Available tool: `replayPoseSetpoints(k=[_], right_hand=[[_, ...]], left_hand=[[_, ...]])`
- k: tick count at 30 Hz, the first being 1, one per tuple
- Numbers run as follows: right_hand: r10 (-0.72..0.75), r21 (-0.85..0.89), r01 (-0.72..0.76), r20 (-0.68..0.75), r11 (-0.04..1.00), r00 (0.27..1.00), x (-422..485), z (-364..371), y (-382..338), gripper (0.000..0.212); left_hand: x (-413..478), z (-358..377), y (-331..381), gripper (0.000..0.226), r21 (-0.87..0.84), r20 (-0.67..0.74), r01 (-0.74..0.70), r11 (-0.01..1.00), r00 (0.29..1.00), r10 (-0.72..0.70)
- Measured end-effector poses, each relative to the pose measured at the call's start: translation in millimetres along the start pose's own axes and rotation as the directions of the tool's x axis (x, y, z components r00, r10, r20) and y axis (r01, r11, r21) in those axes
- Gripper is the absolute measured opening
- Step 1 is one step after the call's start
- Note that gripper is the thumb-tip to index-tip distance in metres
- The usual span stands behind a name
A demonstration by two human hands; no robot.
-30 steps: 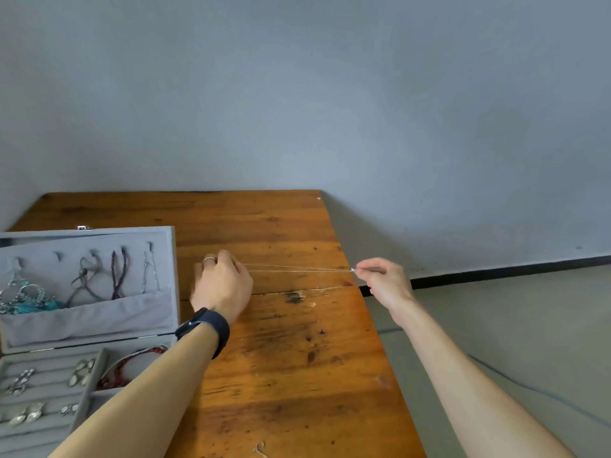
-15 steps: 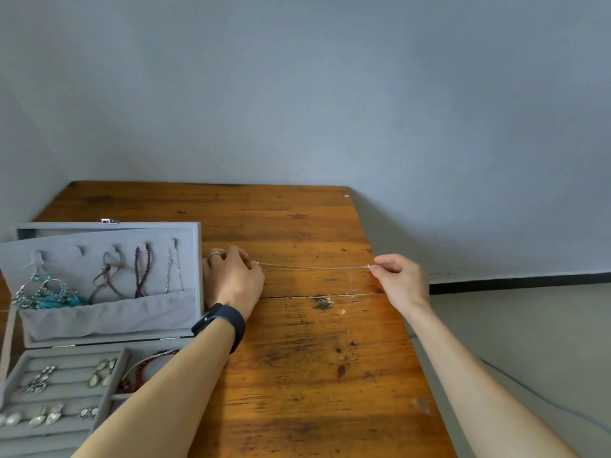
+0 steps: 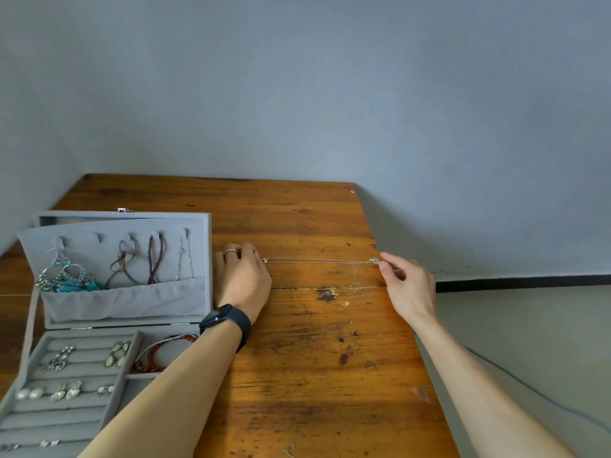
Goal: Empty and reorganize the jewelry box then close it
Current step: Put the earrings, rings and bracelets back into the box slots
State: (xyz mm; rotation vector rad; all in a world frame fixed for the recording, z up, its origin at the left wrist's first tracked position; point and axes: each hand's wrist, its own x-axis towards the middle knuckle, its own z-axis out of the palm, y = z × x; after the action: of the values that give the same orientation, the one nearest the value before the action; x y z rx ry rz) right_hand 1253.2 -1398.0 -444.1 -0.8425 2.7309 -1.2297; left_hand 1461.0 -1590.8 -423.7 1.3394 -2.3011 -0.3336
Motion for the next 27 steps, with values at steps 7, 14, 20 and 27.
replayPoseSetpoints(k=[7,14,20,27], right_hand=[[-0.062,0.015,0.062,0.033,0.998,0.997,-56.2,-30.7,-31.1,0.023],[-0.225,-0.038,0.227,0.033,0.973,0.974,-166.6,-71.8,-74.9,0.021],[-0.331,0.034,0.332,-0.02,0.943,0.943,-261.2,-85.7,-97.5,0.019],[-0.249,0.083,0.245,0.033,0.966,0.968,-326.8,-66.5,-98.5,0.018]], left_hand=[[-34.2,-29.9,17.6,0.046,-0.047,0.202,-0.101,0.994,0.973,0.108],[-106.9,-79.4,8.4,0.06,-0.074,0.26,-0.402,0.913,0.876,0.407],[-172.1,-116.4,-30.9,0.058,-0.092,0.231,-0.494,0.865,0.834,0.501],[-240.7,-144.3,-72.1,0.053,-0.126,0.201,-0.466,0.876,0.852,0.483]])
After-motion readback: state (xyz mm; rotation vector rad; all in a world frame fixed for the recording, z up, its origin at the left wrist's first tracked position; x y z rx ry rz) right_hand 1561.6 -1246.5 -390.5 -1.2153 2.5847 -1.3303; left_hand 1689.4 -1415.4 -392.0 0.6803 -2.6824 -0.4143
